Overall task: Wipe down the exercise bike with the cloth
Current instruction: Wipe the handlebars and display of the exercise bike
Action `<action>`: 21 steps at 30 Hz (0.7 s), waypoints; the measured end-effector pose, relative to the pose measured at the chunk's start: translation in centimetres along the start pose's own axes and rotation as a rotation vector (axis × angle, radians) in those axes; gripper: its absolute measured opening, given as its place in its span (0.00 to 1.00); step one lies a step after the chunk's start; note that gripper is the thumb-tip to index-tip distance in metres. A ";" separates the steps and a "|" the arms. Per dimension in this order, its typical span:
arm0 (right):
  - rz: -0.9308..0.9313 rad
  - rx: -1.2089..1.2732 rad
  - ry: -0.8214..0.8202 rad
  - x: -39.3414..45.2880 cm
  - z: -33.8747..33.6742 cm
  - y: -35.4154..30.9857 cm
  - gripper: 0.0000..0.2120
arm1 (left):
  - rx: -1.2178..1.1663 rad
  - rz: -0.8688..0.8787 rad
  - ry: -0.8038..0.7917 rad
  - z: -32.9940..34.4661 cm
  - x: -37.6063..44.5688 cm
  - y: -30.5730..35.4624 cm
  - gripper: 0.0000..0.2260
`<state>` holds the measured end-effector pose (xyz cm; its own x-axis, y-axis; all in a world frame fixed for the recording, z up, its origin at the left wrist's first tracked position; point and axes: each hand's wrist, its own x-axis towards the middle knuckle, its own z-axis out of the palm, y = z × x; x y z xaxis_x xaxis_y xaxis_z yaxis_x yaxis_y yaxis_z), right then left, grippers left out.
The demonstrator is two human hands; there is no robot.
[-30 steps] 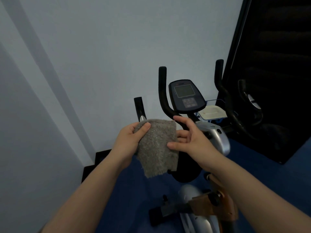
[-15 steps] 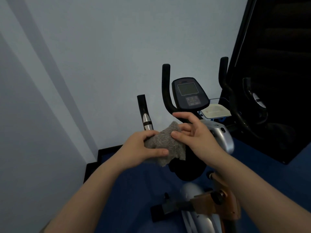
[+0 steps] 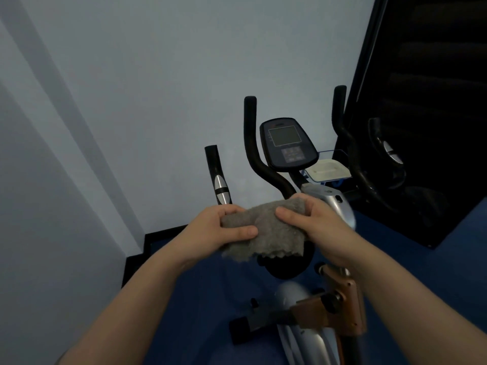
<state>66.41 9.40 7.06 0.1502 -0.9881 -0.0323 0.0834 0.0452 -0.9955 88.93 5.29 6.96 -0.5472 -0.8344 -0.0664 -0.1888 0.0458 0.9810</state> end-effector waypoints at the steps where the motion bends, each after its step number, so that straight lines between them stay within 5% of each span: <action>1: 0.001 0.012 0.073 -0.5 -0.7 -0.1 0.19 | -0.036 0.000 0.031 0.2 0.3 -0.4 0.12; 6: -0.363 -0.326 0.507 -2.6 -3.2 -0.7 0.11 | -0.028 0.043 0.312 1.5 1.6 -1.6 0.05; 12: -0.570 -0.966 0.394 -4.2 -0.9 5.5 0.20 | -0.128 0.120 0.497 4.2 1.9 -2.6 0.04; 21: -0.616 -1.120 0.423 -6.0 0.7 9.7 0.19 | -0.077 0.175 0.519 6.7 1.4 -5.4 0.06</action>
<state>66.96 15.84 -2.36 0.0496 -0.7825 0.6207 -0.8477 -0.3616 -0.3881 83.77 7.56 0.39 -0.0871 -0.9800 0.1789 -0.0602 0.1844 0.9810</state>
